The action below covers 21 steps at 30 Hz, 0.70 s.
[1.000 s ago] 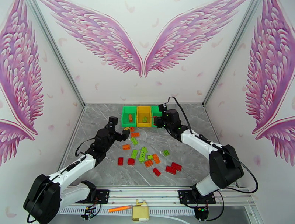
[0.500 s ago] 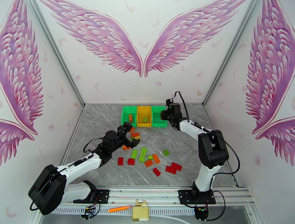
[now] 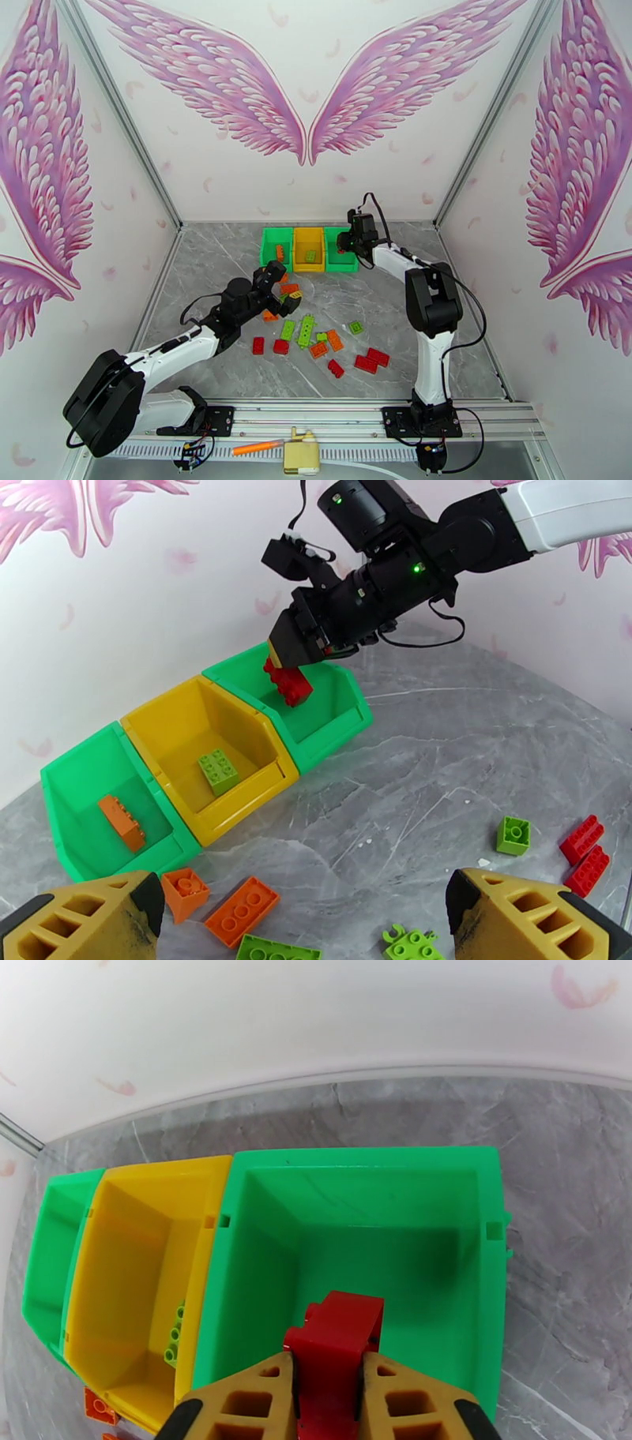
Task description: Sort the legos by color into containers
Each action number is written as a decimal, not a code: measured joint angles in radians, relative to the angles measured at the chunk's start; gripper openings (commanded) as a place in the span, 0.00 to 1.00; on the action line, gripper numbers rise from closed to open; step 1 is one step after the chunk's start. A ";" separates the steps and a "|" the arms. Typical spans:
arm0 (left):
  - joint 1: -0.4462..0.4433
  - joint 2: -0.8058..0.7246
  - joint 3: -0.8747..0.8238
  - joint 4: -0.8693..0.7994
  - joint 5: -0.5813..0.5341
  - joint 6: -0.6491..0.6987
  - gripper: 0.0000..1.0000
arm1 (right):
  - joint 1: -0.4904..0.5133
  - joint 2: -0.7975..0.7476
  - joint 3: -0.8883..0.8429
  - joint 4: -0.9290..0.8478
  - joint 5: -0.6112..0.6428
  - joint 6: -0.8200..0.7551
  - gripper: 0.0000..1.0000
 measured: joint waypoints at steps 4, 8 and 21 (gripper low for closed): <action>0.000 0.000 0.003 -0.003 -0.001 0.000 0.99 | 0.000 0.002 0.001 -0.027 -0.012 0.006 0.34; 0.000 0.000 0.003 -0.003 -0.013 -0.002 0.99 | 0.000 -0.008 0.001 -0.042 -0.026 0.004 0.54; 0.000 -0.002 0.136 -0.232 -0.201 -0.211 0.99 | 0.004 -0.340 -0.254 0.045 -0.123 -0.031 0.86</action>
